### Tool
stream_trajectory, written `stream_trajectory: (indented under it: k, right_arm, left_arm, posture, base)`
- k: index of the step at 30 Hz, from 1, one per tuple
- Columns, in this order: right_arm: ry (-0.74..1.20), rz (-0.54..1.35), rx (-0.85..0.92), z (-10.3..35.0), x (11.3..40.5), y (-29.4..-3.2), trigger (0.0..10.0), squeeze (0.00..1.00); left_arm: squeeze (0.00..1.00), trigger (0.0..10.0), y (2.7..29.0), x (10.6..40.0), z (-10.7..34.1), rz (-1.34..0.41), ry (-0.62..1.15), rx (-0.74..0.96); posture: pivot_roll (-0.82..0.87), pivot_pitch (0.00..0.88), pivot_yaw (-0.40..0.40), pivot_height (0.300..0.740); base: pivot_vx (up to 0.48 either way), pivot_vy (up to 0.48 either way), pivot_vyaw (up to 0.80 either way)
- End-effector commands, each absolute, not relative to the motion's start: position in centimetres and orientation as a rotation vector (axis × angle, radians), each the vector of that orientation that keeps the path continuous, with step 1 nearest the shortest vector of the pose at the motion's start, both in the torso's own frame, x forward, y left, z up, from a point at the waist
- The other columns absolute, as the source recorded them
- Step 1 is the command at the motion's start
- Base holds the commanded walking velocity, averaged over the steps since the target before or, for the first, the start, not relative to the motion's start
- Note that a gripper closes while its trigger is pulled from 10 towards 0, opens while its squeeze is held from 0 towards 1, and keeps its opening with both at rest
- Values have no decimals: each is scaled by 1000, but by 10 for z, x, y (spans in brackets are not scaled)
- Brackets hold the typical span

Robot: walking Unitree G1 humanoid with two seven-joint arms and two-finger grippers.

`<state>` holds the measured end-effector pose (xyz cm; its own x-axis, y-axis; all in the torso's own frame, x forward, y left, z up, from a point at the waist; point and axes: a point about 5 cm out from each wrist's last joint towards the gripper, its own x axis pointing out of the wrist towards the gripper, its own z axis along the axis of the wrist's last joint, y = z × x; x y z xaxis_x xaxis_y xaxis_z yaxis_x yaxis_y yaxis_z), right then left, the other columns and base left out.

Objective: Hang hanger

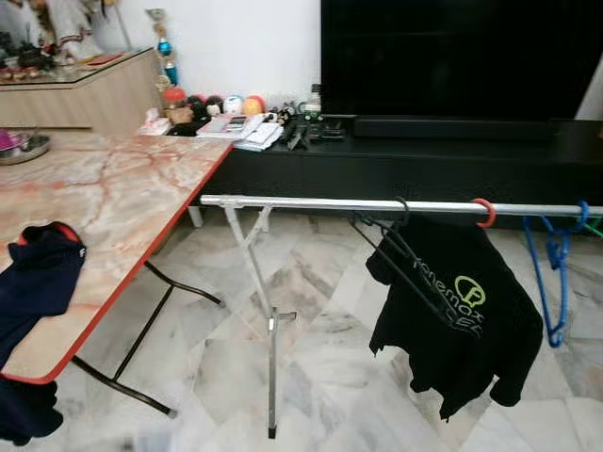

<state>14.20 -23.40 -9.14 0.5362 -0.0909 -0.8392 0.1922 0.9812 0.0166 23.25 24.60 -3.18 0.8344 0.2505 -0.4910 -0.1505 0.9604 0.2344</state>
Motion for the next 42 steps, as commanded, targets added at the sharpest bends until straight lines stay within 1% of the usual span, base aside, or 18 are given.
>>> stream_trajectory:
  k: [1, 4, 6, 12, 14, 15, 19, 21, 24, 28, 29, 32, 35, 37, 39, 42]
  right_arm:
    - [1003, -170, 108, -92, 139, -236, 10000, 0]
    - [999, -162, 113, -93, 141, -230, 10000, 0]
    - [1000, -161, 114, -93, 141, -230, 10000, 0]
    - [993, -161, 121, -92, 143, -229, 10000, 0]
    - [991, -157, 121, -92, 143, -229, 10000, 0]
    - [989, -155, 120, -92, 144, -229, 10000, 0]
    - [987, -156, 120, -92, 144, -230, 10000, 0]
    - [984, -155, 114, -91, 144, -232, 10000, 0]
    - [983, -153, 112, -91, 144, -233, 10000, 0]
    - [981, -152, 113, -90, 145, -234, 10000, 0]
    - [982, -149, 110, -90, 145, -234, 10000, 0]
    - [982, -143, 104, -90, 146, -233, 10000, 0]
    - [981, -141, 104, -90, 146, -232, 10000, 0]
    - [989, -131, 93, -90, 145, -232, 10000, 0]
    - [992, -126, 88, -91, 145, -232, 10000, 0]
    - [1004, -129, 84, -91, 142, -233, 10000, 0]
  left_arm:
    - [0, 10000, 238, 223, -41, 187, 581, 140]
    - [0, 10000, 226, 223, -46, 98, 611, 83]
    - [0, 10000, 218, 223, -46, 18, 595, 74]
    - [0, 10000, 218, 221, -45, -39, 575, 68]
    - [0, 10000, 219, 215, -47, -51, 579, 61]
    - [0, 10000, 223, 210, -48, -37, 571, 29]
    - [0, 10000, 225, 208, -48, -29, 556, 16]
    - [0, 10000, 225, 207, -45, -26, 511, 29]
    - [0, 10000, 223, 206, -44, -29, 490, 27]
    - [0, 10000, 219, 200, -50, -50, 530, 19]
    - [0, 10000, 218, 194, -57, -56, 586, 23]
    - [0, 10000, 221, 168, -79, -31, 827, 77]
    - [0, 10000, 225, 155, -87, 22, 940, 111]
    - [0, 10000, 225, 154, -88, 63, 950, 84]
    - [0, 10000, 222, 163, -85, 84, 921, 58]
    - [0, 10000, 216, 178, -79, 69, 875, 52]
  posture:
    - [107, 0, 42, 740]
    - [102, 0, 45, 740]
    - [103, 0, 46, 740]
    - [114, 0, 47, 740]
    - [114, 0, 47, 740]
    - [113, 0, 48, 740]
    - [124, 0, 38, 740]
    - [129, 0, 29, 740]
    - [131, 0, 25, 740]
    - [137, 0, 19, 740]
    - [141, 0, 15, 740]
    - [133, 0, 19, 740]
    - [112, 0, 23, 740]
    - [89, 0, 31, 740]
    - [95, 0, 29, 740]
    - [112, 0, 24, 740]
  base:
    - [0, 0, 0]
    - [0, 0, 0]
    - [0, 0, 0]
    - [0, 0, 0]
    - [0, 0, 0]
    - [0, 0, 0]
    - [0, 0, 0]
    - [0, 0, 0]
    - [0, 0, 0]
    - [0, 0, 0]
    - [0, 0, 0]
    - [0, 0, 0]
    - [0, 0, 0]
    - [0, 0, 0]
    - [0, 0, -222]
    - [0, 0, -781]
